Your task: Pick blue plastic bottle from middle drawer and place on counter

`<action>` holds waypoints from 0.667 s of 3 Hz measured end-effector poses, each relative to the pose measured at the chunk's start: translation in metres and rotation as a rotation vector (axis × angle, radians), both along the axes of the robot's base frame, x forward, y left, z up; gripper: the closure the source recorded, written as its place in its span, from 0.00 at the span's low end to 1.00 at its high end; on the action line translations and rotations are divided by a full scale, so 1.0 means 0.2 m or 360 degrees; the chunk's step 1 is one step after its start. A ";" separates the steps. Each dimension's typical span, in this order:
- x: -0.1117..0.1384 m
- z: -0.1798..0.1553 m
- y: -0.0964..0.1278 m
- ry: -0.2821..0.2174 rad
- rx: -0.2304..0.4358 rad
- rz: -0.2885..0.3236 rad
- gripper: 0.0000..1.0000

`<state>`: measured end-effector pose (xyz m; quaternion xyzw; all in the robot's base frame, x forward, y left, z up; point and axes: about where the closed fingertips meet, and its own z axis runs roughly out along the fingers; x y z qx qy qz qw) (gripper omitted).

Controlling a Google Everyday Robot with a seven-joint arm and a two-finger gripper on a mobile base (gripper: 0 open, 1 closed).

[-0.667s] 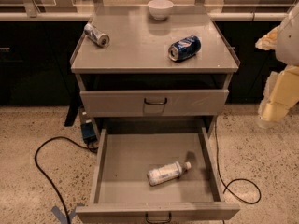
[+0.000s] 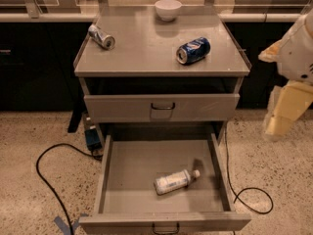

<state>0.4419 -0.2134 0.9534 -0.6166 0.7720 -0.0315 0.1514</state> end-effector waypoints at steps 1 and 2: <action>0.03 -0.29 0.04 0.0056 0.0005 0.0120 0.00; 0.10 -0.67 0.07 0.0131 0.0049 0.0247 0.00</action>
Offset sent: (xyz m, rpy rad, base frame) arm 0.0316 0.0181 -0.2093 0.0617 0.1323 0.2345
